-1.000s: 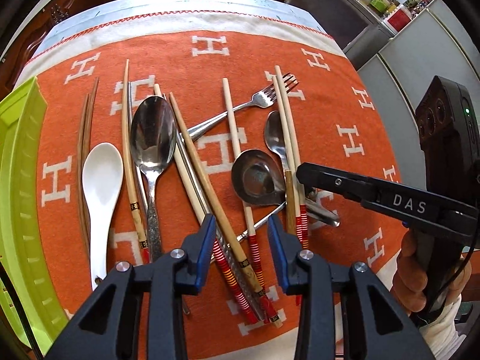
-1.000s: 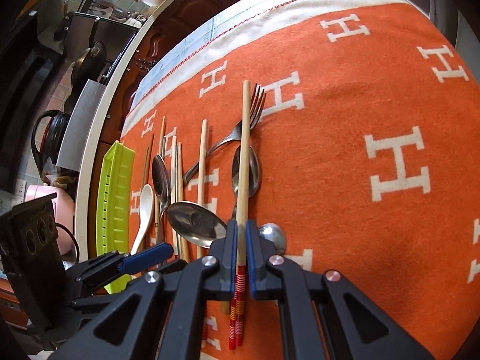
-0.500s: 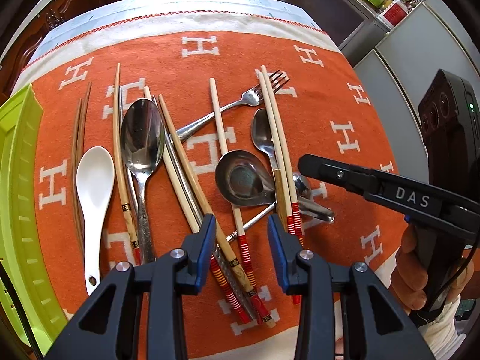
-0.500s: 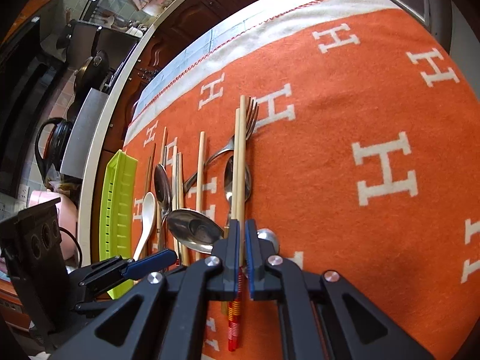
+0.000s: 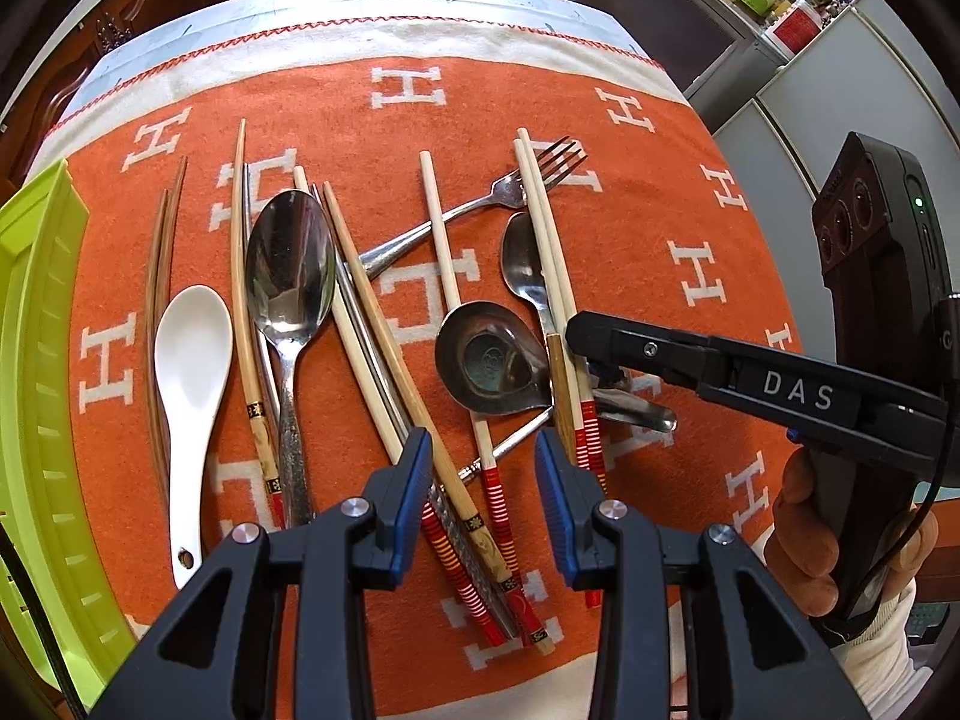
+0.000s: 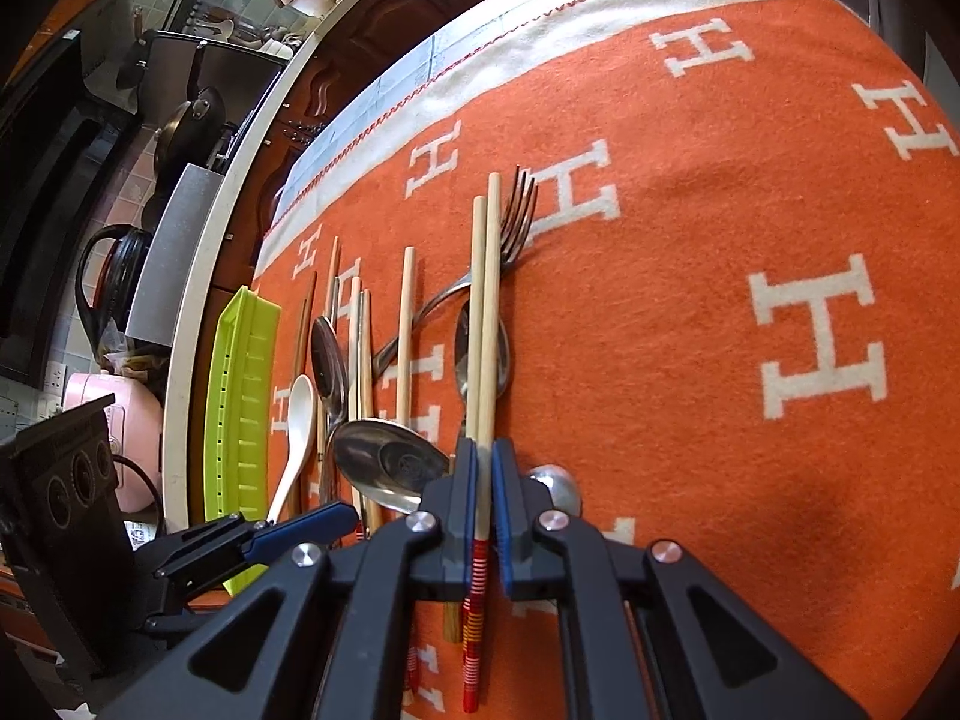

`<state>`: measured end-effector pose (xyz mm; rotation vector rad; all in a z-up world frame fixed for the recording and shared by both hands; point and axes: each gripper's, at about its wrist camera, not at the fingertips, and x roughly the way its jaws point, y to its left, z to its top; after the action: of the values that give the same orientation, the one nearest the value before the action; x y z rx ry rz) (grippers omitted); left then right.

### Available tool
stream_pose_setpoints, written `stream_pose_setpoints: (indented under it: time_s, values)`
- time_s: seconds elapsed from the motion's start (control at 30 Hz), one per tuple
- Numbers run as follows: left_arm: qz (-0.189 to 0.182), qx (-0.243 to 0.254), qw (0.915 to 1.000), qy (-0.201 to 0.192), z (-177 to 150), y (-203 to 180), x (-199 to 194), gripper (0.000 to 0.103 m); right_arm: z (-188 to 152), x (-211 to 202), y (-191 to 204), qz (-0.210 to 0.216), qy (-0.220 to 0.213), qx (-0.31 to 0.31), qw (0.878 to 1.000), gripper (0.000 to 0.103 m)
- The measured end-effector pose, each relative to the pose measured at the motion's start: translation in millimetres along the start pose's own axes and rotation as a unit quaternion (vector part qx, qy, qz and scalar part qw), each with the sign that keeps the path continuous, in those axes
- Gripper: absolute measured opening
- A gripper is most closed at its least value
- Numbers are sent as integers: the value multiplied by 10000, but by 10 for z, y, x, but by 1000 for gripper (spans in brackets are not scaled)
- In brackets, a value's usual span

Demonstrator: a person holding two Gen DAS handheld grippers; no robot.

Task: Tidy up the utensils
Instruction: 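Close the left tool on another red-striped bamboo chopstick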

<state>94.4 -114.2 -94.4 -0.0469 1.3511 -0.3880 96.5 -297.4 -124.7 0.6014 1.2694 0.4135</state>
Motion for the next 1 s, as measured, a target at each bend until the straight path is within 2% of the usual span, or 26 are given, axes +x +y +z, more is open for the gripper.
stream_pose_setpoints:
  time_s: [0.3, 0.4, 0.43, 0.6, 0.77, 1.0]
  values:
    - [6, -34, 10000, -5, 8, 3, 1, 34, 13, 15, -57, 198, 26, 102, 9997, 11]
    - [12, -23, 10000, -3, -2, 1, 3, 34, -4, 1, -37, 162, -7, 74, 9998, 10]
    - [14, -14, 10000, -1, 0, -2, 4, 34, -16, -16, -31, 127, -44, 59, 9999, 4]
    - [13, 51, 10000, 14, 52, -55, 23, 34, -100, -221, -17, -124, -371, 2, 9992, 5]
    - [11, 156, 9998, -88, 270, -159, 13, 34, -175, -444, -79, -391, -644, 101, 9971, 5]
    - [-123, 9, 9999, -36, 684, -259, -4, 34, -260, -574, -268, -531, -722, 309, 9955, 5]
